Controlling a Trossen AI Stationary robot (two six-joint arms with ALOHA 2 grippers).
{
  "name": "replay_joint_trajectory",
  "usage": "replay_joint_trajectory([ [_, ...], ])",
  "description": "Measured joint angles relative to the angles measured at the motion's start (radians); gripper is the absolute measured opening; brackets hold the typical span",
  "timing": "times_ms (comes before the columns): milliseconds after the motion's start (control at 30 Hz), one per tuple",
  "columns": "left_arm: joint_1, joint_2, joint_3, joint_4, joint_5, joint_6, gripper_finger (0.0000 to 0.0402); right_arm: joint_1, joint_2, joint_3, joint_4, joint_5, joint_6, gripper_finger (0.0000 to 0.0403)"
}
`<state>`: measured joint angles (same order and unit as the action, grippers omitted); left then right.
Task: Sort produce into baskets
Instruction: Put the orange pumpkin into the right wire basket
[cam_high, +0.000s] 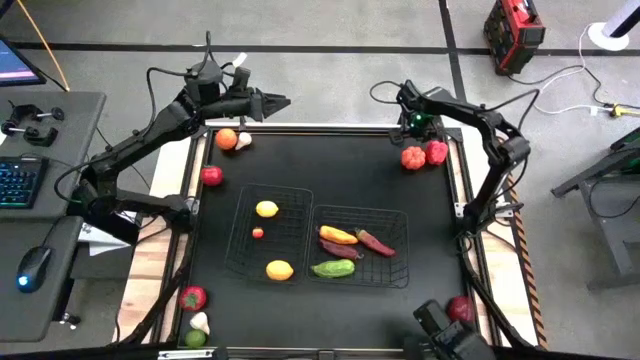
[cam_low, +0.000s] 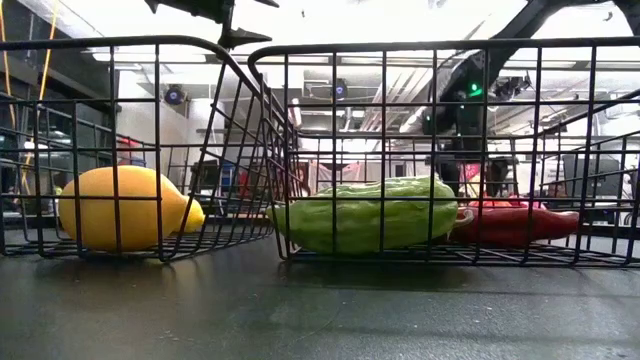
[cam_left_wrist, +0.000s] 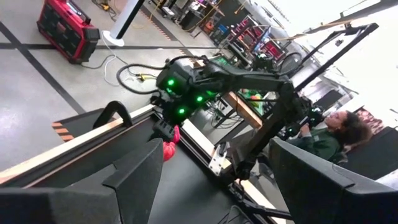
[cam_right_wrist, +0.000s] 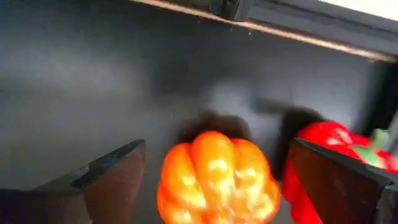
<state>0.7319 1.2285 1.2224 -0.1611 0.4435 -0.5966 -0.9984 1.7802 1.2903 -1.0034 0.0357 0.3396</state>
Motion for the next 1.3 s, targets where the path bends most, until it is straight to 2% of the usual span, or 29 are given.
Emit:
replay_joint_trajectory([
  [200, 0.0, 0.0, 0.0, -0.033, 0.0, 0.015, 0.028, 0.029, -0.048, 0.019, -0.134, 0.044, -0.062, 0.0387],
  [333, 0.0, 0.0, 0.0, -0.068, 0.0, 0.025, 0.028, 0.051, -0.051, 0.0, -0.133, 0.039, -0.102, 0.0387],
  [567, -0.001, -0.001, 0.0, -0.082, 0.064, 0.025, 0.028, 0.076, -0.05, -0.039, -0.082, 0.028, -0.163, 0.0387],
  [700, -0.003, -0.001, 0.0, -0.082, 0.094, 0.025, 0.028, 0.077, -0.05, -0.075, -0.07, 0.06, -0.175, 0.0387],
  [1300, -0.005, -0.001, 0.0, -0.081, 0.101, -0.001, 0.028, 0.077, -0.048, -0.227, 0.141, 0.069, -0.16, 0.0387],
])
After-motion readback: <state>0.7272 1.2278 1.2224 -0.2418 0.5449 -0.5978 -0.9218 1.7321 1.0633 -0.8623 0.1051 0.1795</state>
